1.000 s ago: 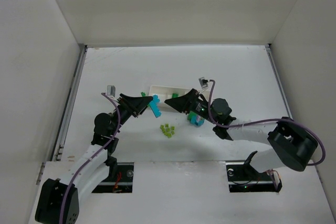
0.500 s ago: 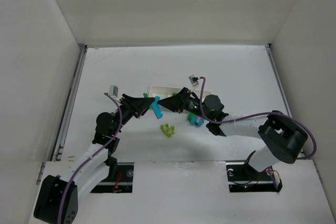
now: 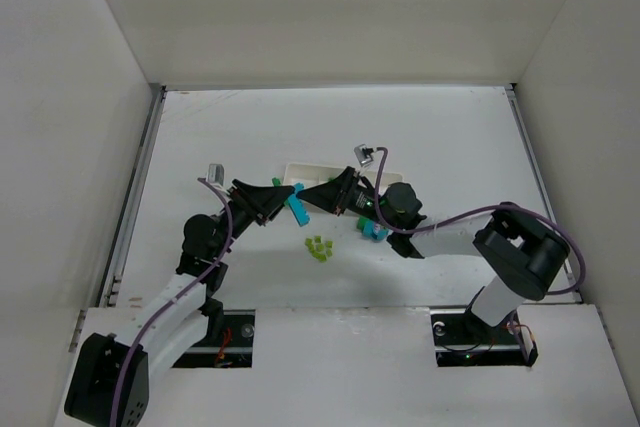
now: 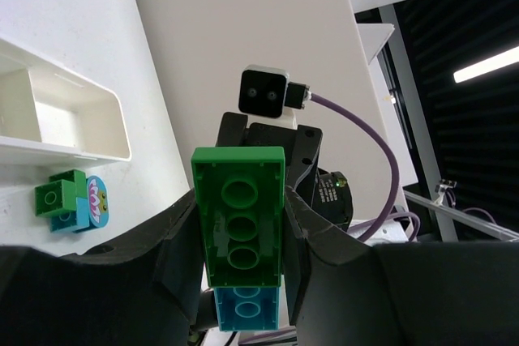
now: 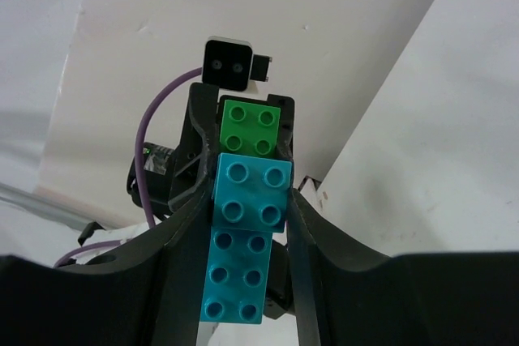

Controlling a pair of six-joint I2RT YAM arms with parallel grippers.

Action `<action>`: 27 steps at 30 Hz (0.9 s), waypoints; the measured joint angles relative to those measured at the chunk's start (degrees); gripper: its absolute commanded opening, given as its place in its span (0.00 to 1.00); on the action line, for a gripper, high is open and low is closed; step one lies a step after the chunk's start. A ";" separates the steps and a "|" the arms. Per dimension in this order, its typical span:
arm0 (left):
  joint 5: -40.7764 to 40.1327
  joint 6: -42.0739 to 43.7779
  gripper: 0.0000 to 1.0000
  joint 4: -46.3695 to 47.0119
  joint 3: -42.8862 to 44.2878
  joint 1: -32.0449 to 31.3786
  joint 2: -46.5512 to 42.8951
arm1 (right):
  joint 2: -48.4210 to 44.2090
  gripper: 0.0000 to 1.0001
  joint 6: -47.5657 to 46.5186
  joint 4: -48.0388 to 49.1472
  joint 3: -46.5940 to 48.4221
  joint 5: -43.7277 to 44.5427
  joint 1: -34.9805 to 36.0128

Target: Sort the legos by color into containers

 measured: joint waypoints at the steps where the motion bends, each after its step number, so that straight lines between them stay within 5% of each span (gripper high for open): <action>1: -0.02 -0.02 0.25 0.00 -0.17 0.07 -0.26 | 0.20 0.39 0.11 0.46 0.00 -0.04 0.00; 6: 0.33 0.09 0.46 -0.33 -0.33 0.76 -0.98 | 0.33 0.39 0.44 1.07 -0.02 0.00 0.00; 11: 0.46 0.52 0.52 -2.51 -0.33 2.29 -2.29 | 0.33 0.38 0.26 1.18 -0.09 0.37 -0.07; 27: 0.55 9.01 0.42 -15.28 -0.33 1.60 -9.31 | 0.33 0.37 -1.55 -4.13 -0.07 2.64 -0.07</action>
